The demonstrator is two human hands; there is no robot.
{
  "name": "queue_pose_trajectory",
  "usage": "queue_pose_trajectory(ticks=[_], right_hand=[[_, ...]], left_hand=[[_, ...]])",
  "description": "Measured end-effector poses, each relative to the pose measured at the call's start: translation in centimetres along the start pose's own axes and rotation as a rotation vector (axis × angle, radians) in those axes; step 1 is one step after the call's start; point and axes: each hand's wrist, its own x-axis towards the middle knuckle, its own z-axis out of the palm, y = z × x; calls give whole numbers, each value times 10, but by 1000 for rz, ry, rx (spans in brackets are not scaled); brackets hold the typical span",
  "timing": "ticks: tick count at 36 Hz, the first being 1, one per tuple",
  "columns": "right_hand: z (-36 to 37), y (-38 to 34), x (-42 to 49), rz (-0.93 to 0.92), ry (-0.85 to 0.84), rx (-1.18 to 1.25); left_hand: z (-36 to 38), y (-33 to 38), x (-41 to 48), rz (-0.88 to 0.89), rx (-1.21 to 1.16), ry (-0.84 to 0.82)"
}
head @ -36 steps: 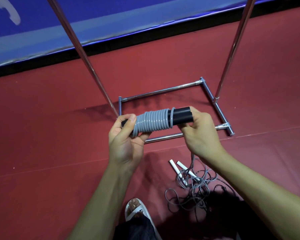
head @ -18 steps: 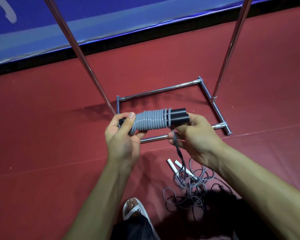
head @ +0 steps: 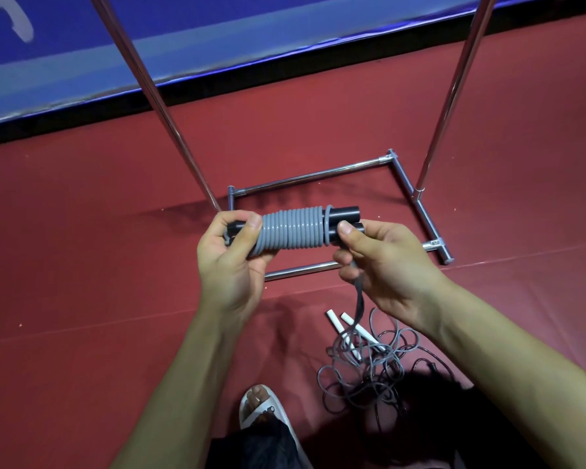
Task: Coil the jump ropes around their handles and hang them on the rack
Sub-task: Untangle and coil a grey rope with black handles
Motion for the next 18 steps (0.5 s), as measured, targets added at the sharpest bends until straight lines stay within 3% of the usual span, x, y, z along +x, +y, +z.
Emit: queue_pose_trajectory(ticks=[7, 18], right_hand=[[-4, -2, 1, -79, 114, -16], [-13, 0, 5, -190, 197, -145]], left_hand=[[6, -2, -4, -126, 79, -20], [3, 0, -6, -291, 6, -113]])
